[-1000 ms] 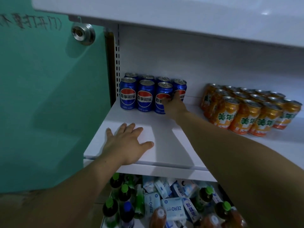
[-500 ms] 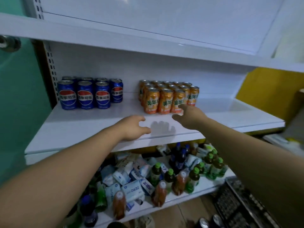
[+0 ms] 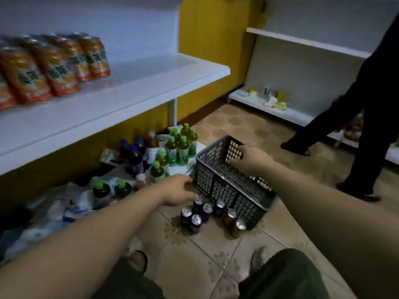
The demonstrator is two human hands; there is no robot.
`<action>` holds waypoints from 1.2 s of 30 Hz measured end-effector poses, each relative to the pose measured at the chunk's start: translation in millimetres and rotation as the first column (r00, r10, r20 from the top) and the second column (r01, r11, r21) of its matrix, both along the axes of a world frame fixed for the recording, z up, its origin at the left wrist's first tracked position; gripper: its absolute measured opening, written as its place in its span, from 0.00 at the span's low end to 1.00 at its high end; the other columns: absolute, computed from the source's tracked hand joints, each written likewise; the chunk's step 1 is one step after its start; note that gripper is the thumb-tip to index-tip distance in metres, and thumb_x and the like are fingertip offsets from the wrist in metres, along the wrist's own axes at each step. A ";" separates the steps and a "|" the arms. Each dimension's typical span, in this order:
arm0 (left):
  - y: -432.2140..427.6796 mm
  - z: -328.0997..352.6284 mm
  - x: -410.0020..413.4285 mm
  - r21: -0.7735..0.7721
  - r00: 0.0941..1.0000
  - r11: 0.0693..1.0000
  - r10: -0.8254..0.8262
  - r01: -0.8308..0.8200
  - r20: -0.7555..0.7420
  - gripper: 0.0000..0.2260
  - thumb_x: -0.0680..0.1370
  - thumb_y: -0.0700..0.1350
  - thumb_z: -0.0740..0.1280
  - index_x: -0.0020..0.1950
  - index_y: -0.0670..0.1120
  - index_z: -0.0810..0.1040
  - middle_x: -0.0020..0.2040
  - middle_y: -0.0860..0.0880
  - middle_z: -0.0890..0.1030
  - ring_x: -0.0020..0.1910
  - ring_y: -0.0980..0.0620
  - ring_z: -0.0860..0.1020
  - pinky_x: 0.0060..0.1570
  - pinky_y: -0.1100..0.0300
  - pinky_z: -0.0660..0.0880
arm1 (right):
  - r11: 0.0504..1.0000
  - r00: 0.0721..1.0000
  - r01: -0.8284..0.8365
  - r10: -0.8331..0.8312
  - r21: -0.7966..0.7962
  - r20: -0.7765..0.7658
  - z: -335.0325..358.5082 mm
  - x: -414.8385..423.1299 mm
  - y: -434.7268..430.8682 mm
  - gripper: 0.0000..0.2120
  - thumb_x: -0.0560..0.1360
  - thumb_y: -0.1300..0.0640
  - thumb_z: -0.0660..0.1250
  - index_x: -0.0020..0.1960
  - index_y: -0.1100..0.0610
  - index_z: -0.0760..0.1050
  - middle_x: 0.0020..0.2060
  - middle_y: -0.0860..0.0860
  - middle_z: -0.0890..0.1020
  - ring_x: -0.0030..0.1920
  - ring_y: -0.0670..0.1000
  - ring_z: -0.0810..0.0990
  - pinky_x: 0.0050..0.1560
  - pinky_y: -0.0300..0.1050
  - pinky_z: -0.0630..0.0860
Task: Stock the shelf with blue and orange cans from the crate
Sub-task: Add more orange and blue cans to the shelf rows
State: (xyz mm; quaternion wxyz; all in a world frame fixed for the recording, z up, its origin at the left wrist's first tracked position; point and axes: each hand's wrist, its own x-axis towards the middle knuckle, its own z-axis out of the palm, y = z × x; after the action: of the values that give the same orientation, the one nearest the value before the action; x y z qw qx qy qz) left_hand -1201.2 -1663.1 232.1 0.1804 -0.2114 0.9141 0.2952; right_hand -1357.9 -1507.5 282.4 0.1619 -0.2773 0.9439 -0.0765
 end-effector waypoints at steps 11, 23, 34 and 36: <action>52.1 -187.0 -118.8 0.151 0.951 0.972 -0.210 0.179 0.225 0.33 0.74 0.55 0.69 0.75 0.46 0.62 0.72 0.46 0.66 0.68 0.45 0.69 0.64 0.57 0.68 | 0.952 0.913 0.204 -0.270 0.230 0.306 -207.0 -73.5 91.3 0.27 0.79 0.44 0.61 0.73 0.57 0.64 0.60 0.57 0.77 0.55 0.56 0.78 0.56 0.51 0.77; 75.2 -387.9 -214.0 0.264 0.916 0.953 -0.234 0.149 0.326 0.36 0.74 0.56 0.70 0.77 0.49 0.57 0.77 0.47 0.59 0.75 0.47 0.59 0.70 0.56 0.59 | 0.932 0.810 0.183 -0.324 0.314 0.488 -436.9 -138.4 90.6 0.32 0.74 0.45 0.68 0.72 0.55 0.63 0.68 0.59 0.70 0.65 0.60 0.71 0.60 0.49 0.70; 55.2 -434.6 -203.8 0.343 0.897 0.937 -0.200 0.058 0.394 0.36 0.73 0.53 0.71 0.77 0.50 0.58 0.75 0.48 0.63 0.71 0.47 0.66 0.68 0.54 0.66 | 0.960 0.867 0.162 -0.248 0.228 0.432 -483.4 -146.8 79.7 0.32 0.71 0.39 0.68 0.67 0.53 0.63 0.58 0.58 0.78 0.56 0.61 0.78 0.50 0.48 0.72; 52.3 -415.1 -207.0 0.393 0.918 0.919 -0.173 0.020 0.357 0.37 0.71 0.52 0.73 0.76 0.52 0.59 0.74 0.49 0.65 0.69 0.49 0.68 0.66 0.56 0.68 | 0.972 0.867 0.160 -0.223 0.174 0.445 -451.1 -143.8 80.6 0.33 0.69 0.38 0.67 0.68 0.50 0.64 0.58 0.57 0.77 0.56 0.60 0.77 0.52 0.48 0.74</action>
State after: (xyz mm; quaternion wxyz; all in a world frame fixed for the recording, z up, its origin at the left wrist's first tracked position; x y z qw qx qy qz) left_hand -1408.2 -1610.8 -183.0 0.4086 -0.1797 0.7951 0.4105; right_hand -1501.7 -1426.9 -168.6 0.3911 -0.1446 0.9041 -0.0935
